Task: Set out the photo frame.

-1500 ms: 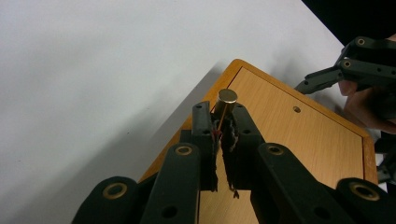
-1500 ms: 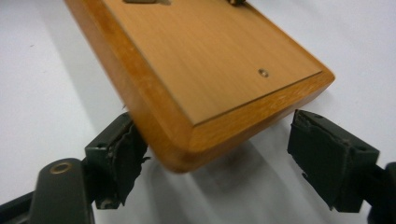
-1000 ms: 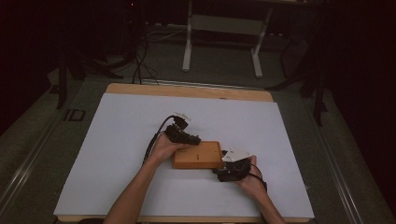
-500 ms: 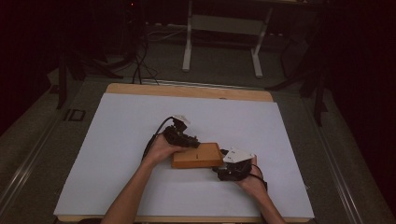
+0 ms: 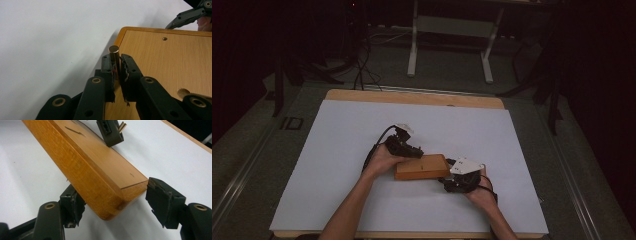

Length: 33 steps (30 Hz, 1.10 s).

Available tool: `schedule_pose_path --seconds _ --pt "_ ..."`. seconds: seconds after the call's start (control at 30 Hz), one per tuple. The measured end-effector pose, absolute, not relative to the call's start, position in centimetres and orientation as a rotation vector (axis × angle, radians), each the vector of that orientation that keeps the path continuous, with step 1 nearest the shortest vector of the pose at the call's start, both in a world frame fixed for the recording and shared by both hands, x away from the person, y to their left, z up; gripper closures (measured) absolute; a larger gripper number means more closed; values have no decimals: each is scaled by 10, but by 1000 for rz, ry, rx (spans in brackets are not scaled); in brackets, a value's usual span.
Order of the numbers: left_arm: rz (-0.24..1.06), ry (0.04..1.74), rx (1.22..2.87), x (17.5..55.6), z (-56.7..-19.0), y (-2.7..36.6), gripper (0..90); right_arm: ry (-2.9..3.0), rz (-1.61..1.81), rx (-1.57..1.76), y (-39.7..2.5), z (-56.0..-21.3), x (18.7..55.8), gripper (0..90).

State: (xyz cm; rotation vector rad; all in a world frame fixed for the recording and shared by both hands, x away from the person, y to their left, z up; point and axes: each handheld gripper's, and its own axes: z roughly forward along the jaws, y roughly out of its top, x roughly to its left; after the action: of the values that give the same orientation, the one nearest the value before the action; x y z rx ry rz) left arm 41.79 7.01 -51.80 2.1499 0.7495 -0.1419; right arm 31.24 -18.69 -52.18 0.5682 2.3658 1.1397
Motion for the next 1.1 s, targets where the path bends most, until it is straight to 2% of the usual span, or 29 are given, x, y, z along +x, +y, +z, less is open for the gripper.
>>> schedule_pose_path --seconds 1.1 --pt "-181 718 2132 419 -521 66 823 2379 1126 544 -186 -523 313 273"
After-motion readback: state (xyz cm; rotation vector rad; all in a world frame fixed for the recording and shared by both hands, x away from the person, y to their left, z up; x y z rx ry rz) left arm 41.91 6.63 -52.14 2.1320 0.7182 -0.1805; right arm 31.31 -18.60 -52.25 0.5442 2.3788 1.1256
